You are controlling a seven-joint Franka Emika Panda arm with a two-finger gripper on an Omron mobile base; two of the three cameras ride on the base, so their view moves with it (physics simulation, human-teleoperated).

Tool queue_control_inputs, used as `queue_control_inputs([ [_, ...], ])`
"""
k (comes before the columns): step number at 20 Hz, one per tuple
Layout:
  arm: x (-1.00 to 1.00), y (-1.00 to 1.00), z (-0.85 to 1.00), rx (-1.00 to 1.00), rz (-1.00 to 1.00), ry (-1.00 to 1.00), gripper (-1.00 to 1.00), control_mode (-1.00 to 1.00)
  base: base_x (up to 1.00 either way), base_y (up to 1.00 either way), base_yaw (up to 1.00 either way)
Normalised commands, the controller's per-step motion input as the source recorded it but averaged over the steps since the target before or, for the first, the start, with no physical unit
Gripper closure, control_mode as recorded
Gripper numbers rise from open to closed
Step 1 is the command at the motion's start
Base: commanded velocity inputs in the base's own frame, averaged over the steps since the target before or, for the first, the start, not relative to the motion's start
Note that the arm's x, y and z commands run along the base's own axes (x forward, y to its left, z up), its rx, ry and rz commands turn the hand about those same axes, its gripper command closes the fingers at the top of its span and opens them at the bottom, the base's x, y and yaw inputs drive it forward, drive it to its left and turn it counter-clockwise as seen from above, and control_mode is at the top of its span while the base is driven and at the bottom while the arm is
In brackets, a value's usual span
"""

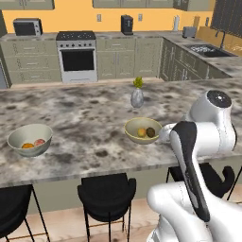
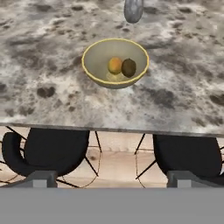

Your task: Take the fruits from the plate on the dining counter and place two fruits in each bowl.

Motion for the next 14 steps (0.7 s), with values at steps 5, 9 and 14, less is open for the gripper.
queue_control_inputs([
  [5, -0.61, -0.04, 0.78, 0.0, -0.07, -0.4, -1.0, -1.0, 0.0, 0.0, 0.0],
  [9, -0.22, -0.07, 0.43, 0.0, 0.0, -0.3, -1.0, -1.0, 0.0, 0.0, 0.0],
  [14, -0.03, -0.08, 0.01, 0.0, 0.0, -0.16, -1.0, -1.0, 0.0, 0.0, 0.0],
])
